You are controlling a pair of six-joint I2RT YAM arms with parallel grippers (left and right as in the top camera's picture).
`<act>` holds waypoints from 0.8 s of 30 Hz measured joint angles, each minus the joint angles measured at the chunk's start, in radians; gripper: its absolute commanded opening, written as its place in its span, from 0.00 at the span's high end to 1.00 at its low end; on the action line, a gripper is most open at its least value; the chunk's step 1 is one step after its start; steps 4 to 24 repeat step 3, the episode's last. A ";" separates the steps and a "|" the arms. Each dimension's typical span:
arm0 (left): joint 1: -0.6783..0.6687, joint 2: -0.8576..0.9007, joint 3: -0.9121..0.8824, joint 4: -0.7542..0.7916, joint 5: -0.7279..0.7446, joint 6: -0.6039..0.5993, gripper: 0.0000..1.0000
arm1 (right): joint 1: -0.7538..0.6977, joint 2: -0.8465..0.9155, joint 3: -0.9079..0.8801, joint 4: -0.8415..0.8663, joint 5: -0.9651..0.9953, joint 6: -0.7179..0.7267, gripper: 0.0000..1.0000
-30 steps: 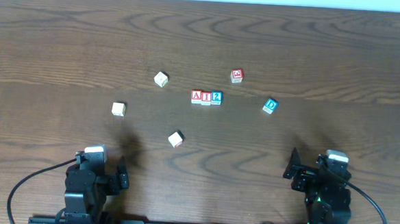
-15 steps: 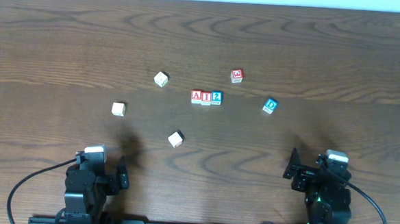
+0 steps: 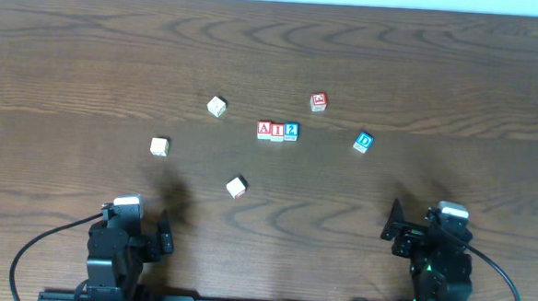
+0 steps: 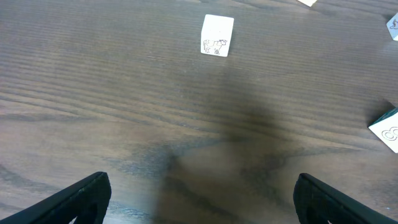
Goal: Spell out Ai2
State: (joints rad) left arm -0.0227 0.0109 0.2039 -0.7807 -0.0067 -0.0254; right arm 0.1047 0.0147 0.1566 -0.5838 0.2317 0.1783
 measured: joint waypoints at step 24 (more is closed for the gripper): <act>0.000 0.000 0.000 0.000 0.000 0.000 0.05 | 0.000 0.000 0.000 0.000 0.000 0.000 0.01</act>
